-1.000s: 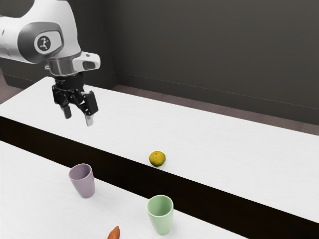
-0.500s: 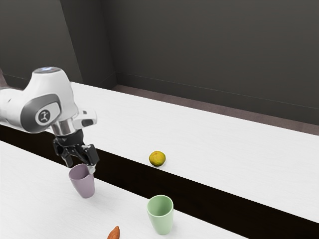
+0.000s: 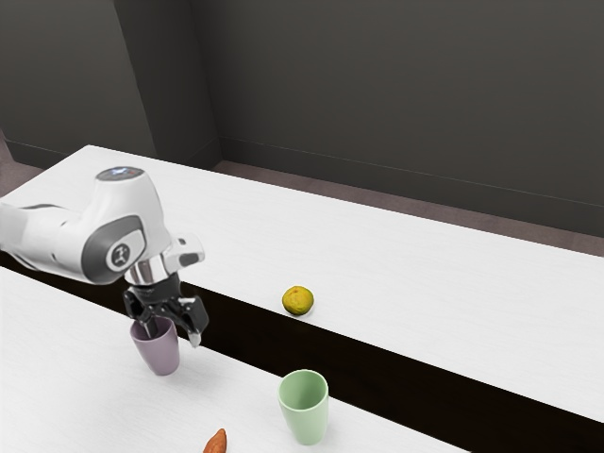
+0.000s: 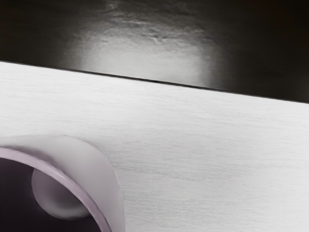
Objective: Place the left cup onto the right cup
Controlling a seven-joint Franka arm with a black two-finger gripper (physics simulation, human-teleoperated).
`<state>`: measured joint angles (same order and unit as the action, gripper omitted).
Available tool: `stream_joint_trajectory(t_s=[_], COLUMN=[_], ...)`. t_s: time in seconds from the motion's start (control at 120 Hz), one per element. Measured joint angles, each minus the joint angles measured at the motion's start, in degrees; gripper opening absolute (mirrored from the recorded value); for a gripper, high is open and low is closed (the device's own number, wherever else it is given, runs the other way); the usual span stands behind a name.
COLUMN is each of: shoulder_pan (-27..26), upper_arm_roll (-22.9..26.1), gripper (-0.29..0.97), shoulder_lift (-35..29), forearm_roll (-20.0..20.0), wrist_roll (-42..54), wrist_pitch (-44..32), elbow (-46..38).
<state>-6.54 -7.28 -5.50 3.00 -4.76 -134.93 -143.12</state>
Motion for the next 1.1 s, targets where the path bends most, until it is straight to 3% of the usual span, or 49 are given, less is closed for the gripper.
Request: stream_joint_trajectory(t_s=[0.1,0.275,0.433,0.833,1.1], shoulder_pan=[0.0,0.0,0.0,0.0,-2.1], upper_arm_roll=[-0.1,-0.1,-0.1,-0.5,1.3], gripper=[0.65,0.21,0.02,-0.09,-0.10], shoulder_lift=[1.2,1.4,1.3,-0.5,-11.8], forearm_roll=[0.1,-0.3,-0.5,-1.0,-3.7], wrist_roll=[-0.3,-0.6,-0.7,-1.4,-1.8], wrist_pitch=[-0.7,-1.3,-1.4,-0.8,6.2], elbow=[0.1,0.5,0.7,0.5,0.8])
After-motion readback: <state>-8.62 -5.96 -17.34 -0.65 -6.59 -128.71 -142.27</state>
